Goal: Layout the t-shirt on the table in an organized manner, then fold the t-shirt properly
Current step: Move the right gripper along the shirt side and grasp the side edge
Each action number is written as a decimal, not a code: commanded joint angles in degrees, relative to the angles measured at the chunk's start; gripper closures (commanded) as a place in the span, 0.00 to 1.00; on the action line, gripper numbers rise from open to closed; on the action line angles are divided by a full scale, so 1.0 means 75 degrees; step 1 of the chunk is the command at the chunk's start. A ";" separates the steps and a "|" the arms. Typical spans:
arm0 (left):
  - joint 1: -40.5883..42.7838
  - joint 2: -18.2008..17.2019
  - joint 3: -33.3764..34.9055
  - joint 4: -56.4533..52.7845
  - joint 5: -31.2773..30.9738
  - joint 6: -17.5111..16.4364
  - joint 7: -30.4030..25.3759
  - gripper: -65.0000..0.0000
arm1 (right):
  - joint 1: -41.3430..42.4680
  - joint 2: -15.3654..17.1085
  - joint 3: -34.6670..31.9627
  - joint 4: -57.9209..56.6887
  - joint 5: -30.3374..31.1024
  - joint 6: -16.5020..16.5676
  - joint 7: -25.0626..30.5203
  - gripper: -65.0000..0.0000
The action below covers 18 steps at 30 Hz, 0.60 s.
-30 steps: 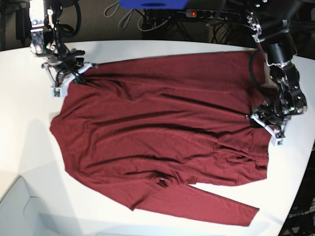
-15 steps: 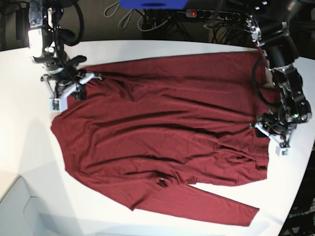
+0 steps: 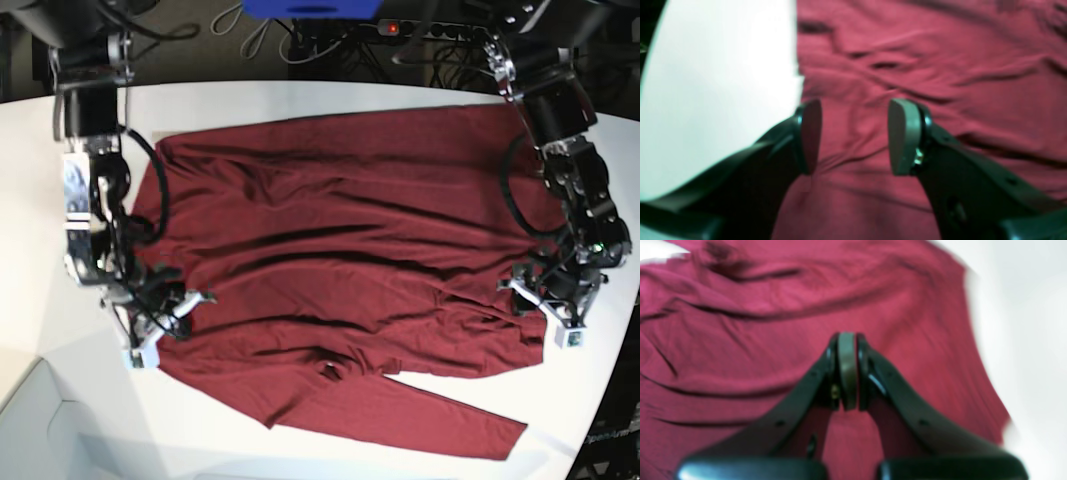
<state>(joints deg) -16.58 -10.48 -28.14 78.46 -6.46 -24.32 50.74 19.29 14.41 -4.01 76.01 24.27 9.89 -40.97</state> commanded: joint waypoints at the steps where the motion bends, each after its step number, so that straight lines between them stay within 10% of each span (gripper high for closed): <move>1: 0.0024 -0.0085 -0.0040 0.0118 -0.0012 0.0001 -0.0067 0.52 | 0.0622 0.0077 -0.0045 -0.0528 -0.0019 0.0082 0.0182 1.00; 9: 0.1009 -0.0109 -0.0052 0.0212 -0.0012 0.0001 -0.0125 0.52 | 0.3225 -0.0088 -0.0796 -0.5944 -0.0019 0.0879 0.2820 1.00; 18: 0.1478 -0.0261 -0.0708 -0.0281 -0.0012 0.0001 -0.0137 0.52 | 0.3283 -0.0193 -0.1429 -0.7315 -0.0030 0.0867 0.5281 1.00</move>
<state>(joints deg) -4.84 -11.73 -33.28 75.68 -6.02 -24.23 50.30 42.13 12.34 -14.87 20.45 23.86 16.08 -2.90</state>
